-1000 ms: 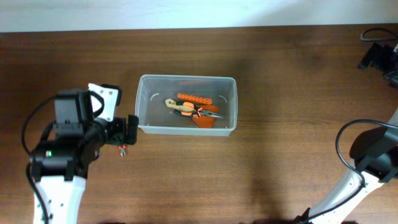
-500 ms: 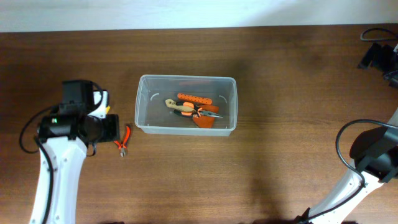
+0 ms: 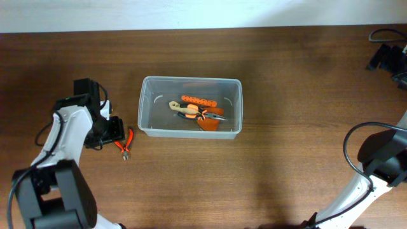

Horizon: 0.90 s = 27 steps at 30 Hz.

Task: Pack container
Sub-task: 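Move the left gripper over the red-handled pliers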

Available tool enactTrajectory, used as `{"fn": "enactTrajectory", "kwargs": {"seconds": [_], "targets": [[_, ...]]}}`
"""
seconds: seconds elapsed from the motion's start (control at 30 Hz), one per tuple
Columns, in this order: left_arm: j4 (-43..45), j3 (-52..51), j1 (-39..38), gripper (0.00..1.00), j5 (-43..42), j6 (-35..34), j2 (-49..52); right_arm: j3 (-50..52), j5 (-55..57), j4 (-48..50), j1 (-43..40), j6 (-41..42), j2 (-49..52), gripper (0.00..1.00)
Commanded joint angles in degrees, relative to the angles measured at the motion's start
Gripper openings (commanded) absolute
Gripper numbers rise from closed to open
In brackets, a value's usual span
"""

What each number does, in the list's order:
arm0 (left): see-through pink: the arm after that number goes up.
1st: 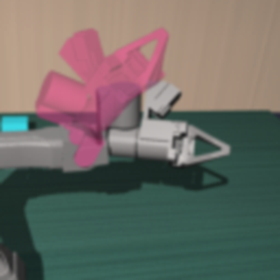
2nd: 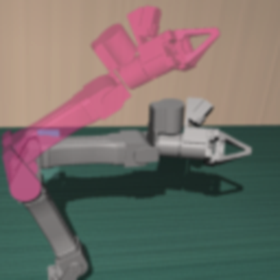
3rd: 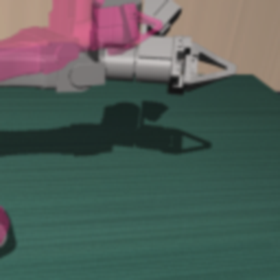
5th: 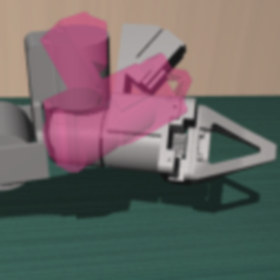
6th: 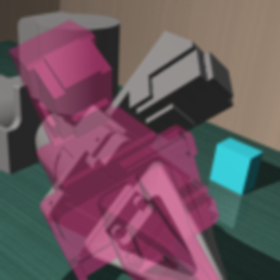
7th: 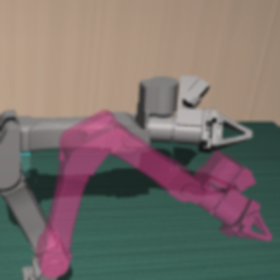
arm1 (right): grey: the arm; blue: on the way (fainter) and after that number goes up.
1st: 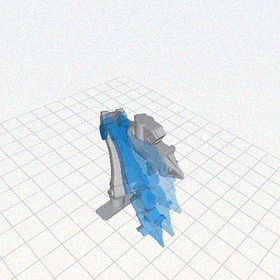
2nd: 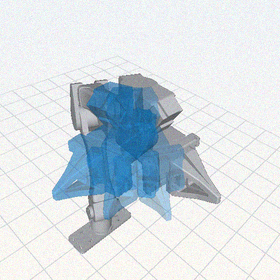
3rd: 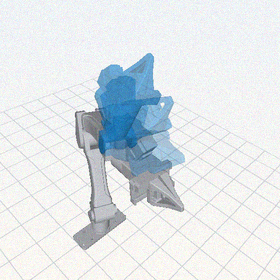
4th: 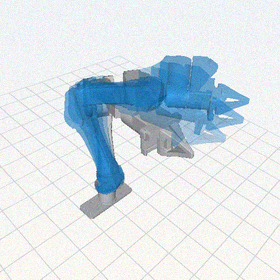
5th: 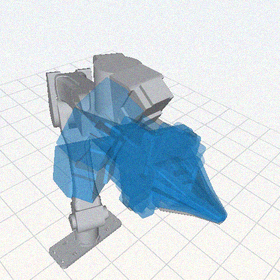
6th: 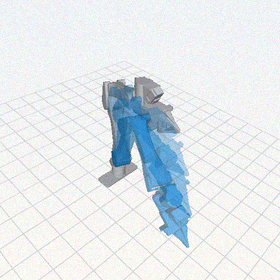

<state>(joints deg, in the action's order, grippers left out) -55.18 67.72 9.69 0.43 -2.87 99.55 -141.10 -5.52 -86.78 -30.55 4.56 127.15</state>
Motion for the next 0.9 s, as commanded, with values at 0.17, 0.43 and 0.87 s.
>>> {"fn": "enactTrajectory", "kwargs": {"seconds": [0.17, 0.43, 0.87], "targets": [[5.3, 0.4, 0.2, 0.67, -1.7, -0.6, 1.9, 0.2, -0.3, 0.0, 0.1, 0.4, -0.1, 0.99], [10.8, -3.7, 0.2, 0.67, -3.0, -4.7, 3.2, 0.2, -0.3, 0.0, 0.1, 0.4, -0.1, 0.99], [11.9, -4.3, 0.2, 0.67, -3.1, -11.8, 12.7, 0.2, -0.3, 0.0, 0.1, 0.4, -0.1, 0.99]]}}
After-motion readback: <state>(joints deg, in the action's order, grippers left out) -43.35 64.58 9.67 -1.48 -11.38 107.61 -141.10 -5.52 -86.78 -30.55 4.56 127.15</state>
